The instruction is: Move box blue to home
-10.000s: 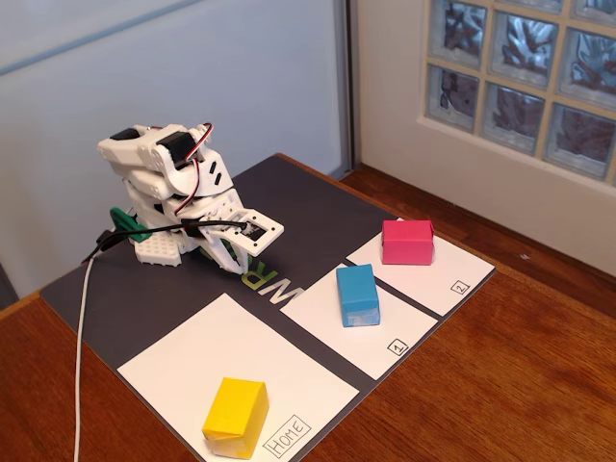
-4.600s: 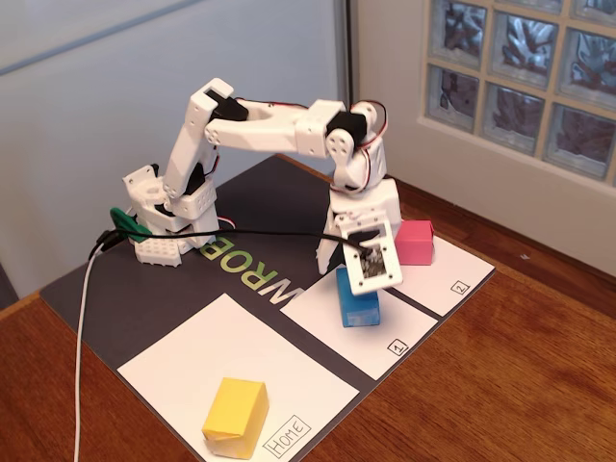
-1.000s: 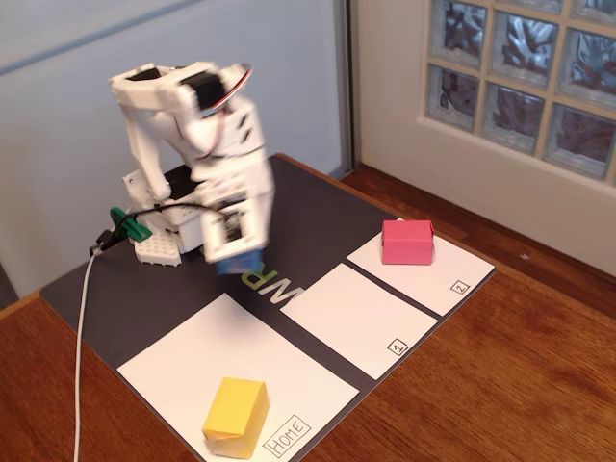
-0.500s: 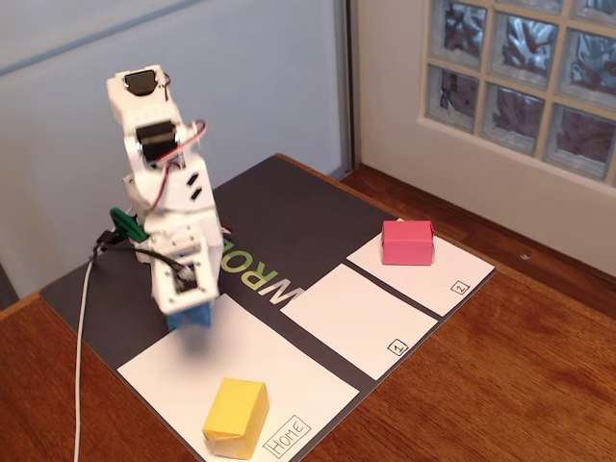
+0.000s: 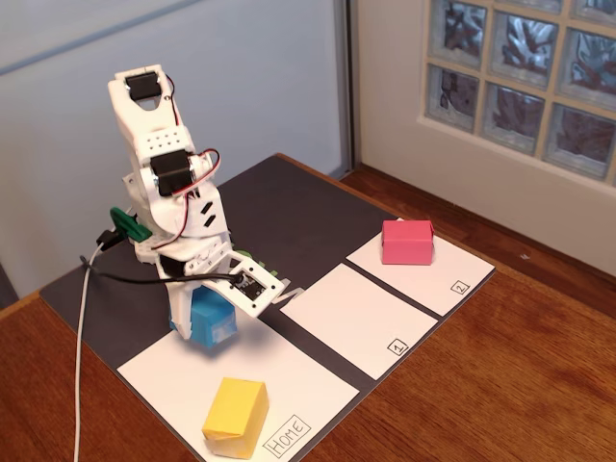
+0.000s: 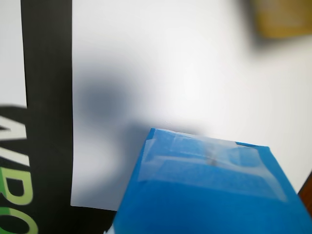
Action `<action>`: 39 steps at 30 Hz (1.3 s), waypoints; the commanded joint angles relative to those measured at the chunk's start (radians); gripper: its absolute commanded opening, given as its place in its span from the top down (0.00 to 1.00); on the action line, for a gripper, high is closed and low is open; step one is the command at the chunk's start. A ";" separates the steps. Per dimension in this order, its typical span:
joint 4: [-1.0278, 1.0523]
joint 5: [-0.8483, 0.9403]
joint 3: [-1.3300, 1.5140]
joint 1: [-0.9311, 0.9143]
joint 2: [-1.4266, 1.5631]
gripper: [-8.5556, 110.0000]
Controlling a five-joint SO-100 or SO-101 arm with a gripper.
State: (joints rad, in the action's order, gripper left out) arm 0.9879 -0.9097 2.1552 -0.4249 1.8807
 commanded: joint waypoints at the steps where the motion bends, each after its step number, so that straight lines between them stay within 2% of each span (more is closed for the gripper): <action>1: -0.003 0.075 -0.023 0.029 -0.020 0.93; 5: -0.011 0.075 -0.043 0.041 -0.066 0.93; 13: 0.014 -0.137 -0.052 0.052 -0.123 0.93; 31: -0.064 -0.322 -0.104 0.120 -0.244 0.93; 39: -0.117 -0.322 -0.103 0.130 -0.267 0.93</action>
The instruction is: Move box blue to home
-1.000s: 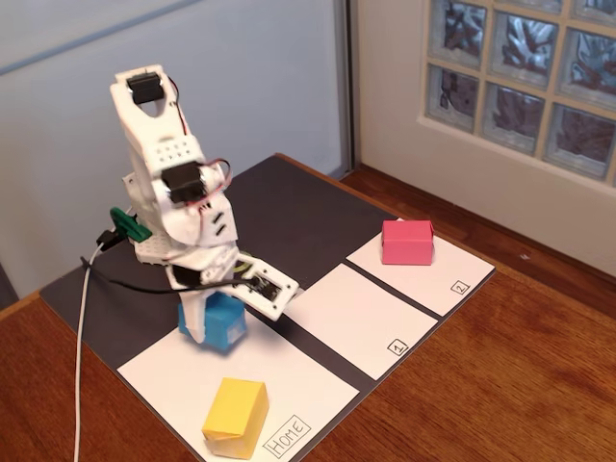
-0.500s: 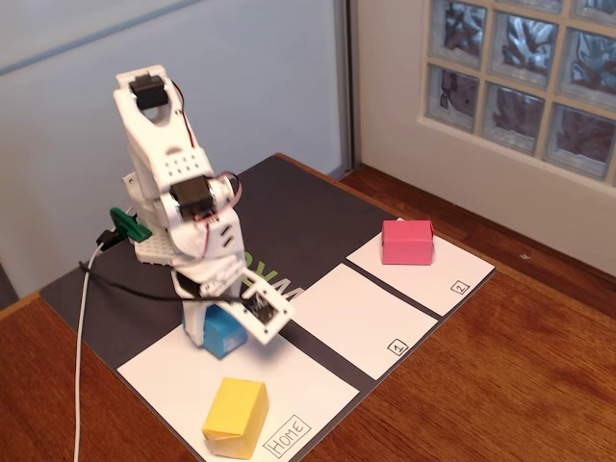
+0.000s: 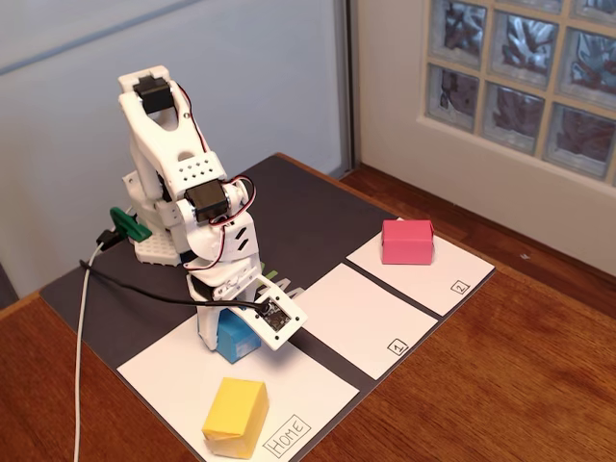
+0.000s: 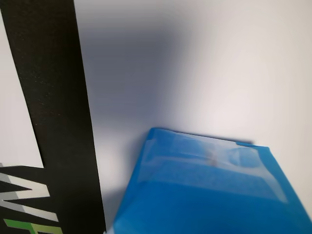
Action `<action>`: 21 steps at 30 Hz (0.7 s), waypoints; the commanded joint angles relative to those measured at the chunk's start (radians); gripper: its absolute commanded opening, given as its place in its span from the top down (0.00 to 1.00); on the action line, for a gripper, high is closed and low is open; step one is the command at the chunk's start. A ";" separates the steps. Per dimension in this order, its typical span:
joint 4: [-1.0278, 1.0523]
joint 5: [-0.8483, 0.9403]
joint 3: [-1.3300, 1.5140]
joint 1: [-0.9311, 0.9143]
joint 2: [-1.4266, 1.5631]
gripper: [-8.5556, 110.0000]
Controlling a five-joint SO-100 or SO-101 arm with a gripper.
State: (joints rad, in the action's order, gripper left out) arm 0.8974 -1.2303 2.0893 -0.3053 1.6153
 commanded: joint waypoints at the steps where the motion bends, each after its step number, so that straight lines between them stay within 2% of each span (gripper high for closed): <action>1: -0.038 0.000 -0.035 0.012 -0.002 0.88; 6: -0.046 0.067 -0.032 0.015 0.002 0.72; 10: -0.038 0.135 -0.029 0.011 0.009 0.65; 21: -0.017 0.098 -0.038 0.014 0.064 0.64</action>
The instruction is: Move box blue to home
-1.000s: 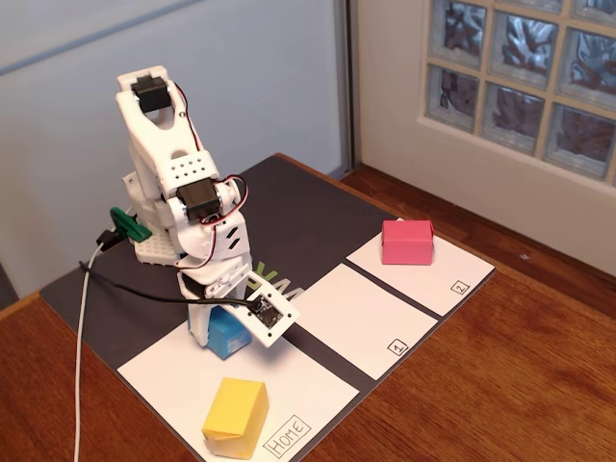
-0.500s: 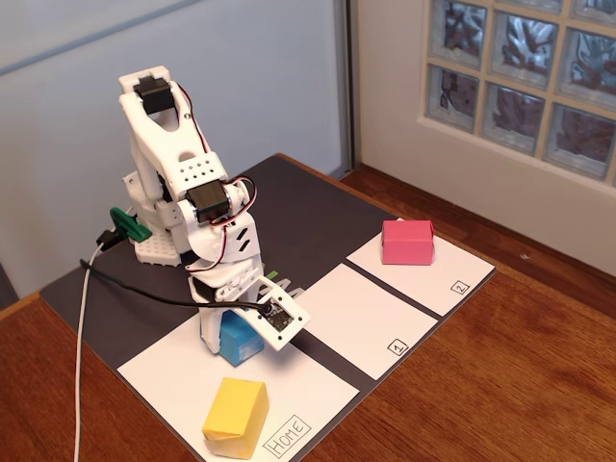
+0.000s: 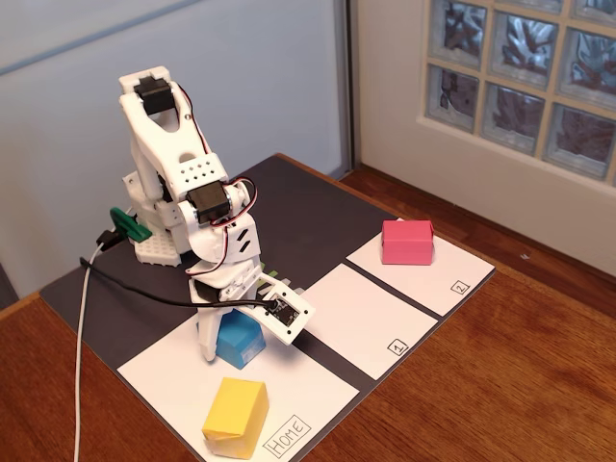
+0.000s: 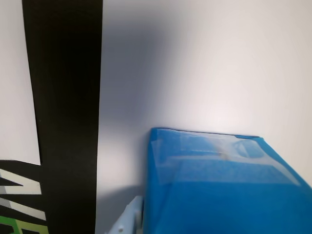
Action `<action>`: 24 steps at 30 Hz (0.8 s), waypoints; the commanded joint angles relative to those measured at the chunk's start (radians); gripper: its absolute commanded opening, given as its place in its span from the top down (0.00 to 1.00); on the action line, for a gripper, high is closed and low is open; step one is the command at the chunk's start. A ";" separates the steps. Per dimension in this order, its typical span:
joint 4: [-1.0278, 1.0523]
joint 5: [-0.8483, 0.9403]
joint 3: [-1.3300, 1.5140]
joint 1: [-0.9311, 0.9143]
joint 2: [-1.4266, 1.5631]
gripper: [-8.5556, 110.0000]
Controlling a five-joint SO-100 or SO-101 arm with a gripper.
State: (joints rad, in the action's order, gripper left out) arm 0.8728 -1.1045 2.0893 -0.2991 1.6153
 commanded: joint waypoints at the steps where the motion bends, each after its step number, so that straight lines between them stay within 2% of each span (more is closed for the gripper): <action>1: 0.008 -0.035 -0.038 0.009 0.075 0.65; 12: 0.052 -0.110 -0.044 0.009 0.290 0.67; 18: 0.152 -0.143 -0.091 -0.008 0.423 0.68; 24: 0.272 -0.229 -0.061 0.054 0.591 0.79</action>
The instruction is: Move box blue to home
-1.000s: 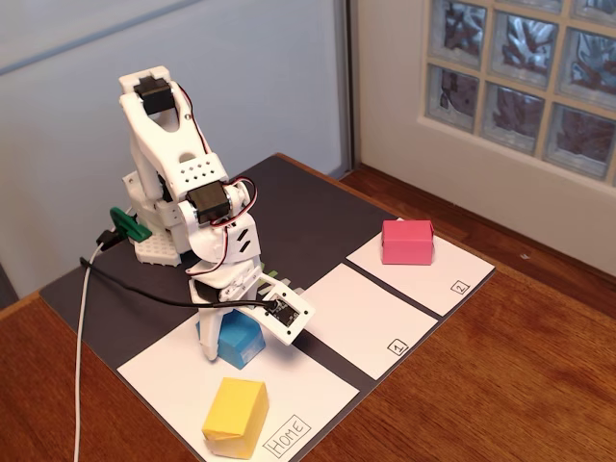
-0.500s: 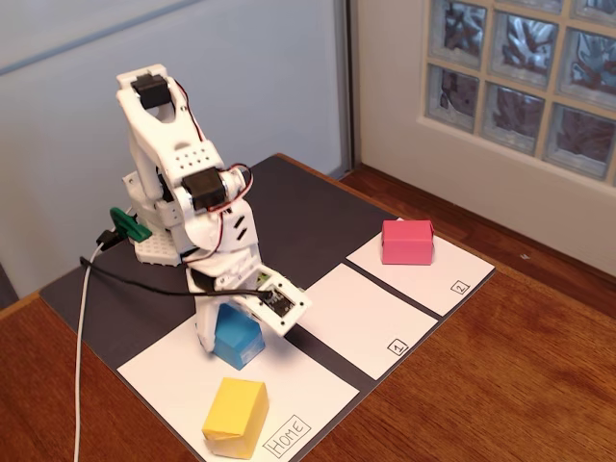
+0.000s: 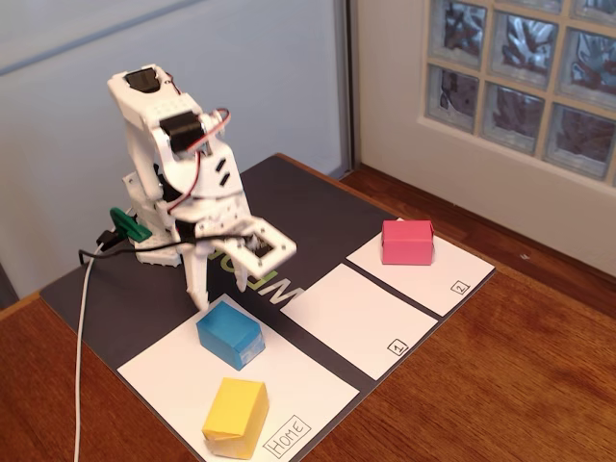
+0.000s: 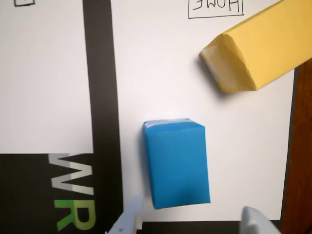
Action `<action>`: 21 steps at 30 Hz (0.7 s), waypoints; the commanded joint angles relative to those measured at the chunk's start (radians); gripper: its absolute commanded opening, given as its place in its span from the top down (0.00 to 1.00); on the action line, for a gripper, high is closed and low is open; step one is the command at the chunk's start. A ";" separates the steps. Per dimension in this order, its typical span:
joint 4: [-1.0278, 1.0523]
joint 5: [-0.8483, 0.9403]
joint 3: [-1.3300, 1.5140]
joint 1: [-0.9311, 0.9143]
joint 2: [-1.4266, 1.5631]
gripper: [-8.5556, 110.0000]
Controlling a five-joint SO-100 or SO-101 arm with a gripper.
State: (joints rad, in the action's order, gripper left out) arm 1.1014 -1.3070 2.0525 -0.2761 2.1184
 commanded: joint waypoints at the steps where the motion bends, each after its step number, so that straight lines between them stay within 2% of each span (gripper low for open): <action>1: 0.064 -0.032 -0.020 0.044 0.114 0.82; 4: 0.120 -0.037 -0.009 0.091 0.176 0.93; 13: 0.247 -0.094 0.179 0.236 0.460 0.93; 21: 0.327 -0.196 0.379 0.239 0.680 0.93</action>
State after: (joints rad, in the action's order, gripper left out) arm 1.4205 -1.4680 2.3731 -0.0322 2.7274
